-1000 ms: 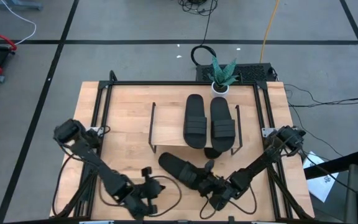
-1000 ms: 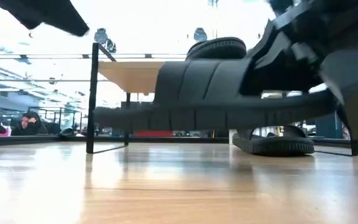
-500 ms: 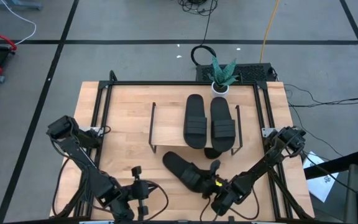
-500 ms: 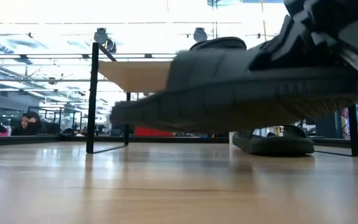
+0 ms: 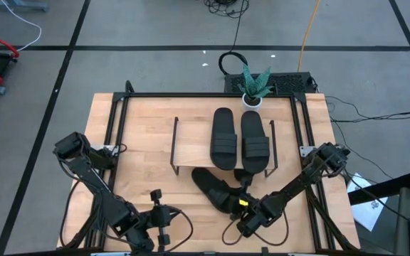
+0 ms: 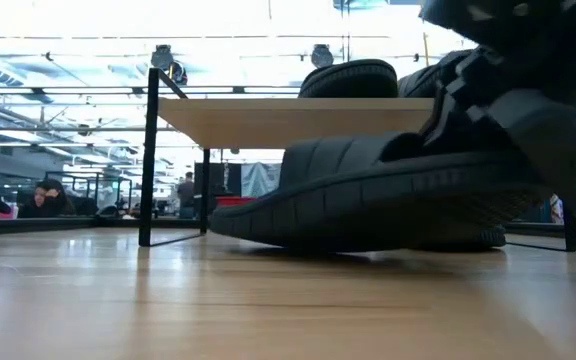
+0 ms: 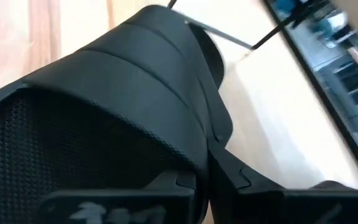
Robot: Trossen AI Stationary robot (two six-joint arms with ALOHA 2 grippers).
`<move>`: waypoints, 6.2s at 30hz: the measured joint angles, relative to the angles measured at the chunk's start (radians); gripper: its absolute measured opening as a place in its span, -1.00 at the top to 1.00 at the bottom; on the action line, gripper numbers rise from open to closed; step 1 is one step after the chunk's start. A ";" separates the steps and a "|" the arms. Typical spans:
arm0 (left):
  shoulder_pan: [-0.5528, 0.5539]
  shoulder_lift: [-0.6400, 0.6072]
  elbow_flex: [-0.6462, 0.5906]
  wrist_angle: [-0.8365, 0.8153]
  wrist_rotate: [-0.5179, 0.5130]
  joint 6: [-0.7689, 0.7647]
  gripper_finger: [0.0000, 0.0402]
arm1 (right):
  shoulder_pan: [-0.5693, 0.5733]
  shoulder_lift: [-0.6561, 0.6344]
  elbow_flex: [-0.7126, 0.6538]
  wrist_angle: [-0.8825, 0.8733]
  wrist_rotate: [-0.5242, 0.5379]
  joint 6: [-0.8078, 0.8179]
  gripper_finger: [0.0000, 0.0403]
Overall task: Pick and place slides into the shelf
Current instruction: Put the black slipper under the shelf
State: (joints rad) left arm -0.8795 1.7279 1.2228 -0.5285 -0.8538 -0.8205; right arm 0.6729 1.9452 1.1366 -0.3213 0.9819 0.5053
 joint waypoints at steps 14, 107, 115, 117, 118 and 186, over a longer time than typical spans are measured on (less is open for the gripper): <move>0.000 0.000 0.000 0.009 0.033 -0.030 0.96 | -0.022 -0.006 -0.004 0.068 -0.212 0.006 0.47; 0.219 0.333 -0.024 0.508 -0.023 0.463 0.96 | 0.164 -0.408 -0.339 0.427 -0.323 -0.435 1.00; 0.221 0.332 -0.013 0.647 -0.008 0.791 0.96 | 0.292 -0.767 -0.339 0.340 -0.245 -0.529 1.00; 0.220 0.332 0.000 0.651 -0.004 0.840 0.96 | 0.319 -0.845 -0.354 0.402 -0.246 -0.559 1.00; 0.222 0.332 0.004 0.651 0.005 0.857 0.96 | 0.330 -0.884 -0.372 0.433 -0.248 -0.580 1.00; 0.483 0.353 0.013 0.501 -0.033 0.598 0.94 | 0.355 -1.316 -0.788 0.646 -0.250 -0.622 1.00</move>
State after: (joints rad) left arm -0.3970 2.0808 1.2362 -0.0273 -0.8867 -0.2227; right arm 1.0275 0.6292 0.3485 0.3248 0.7319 -0.1169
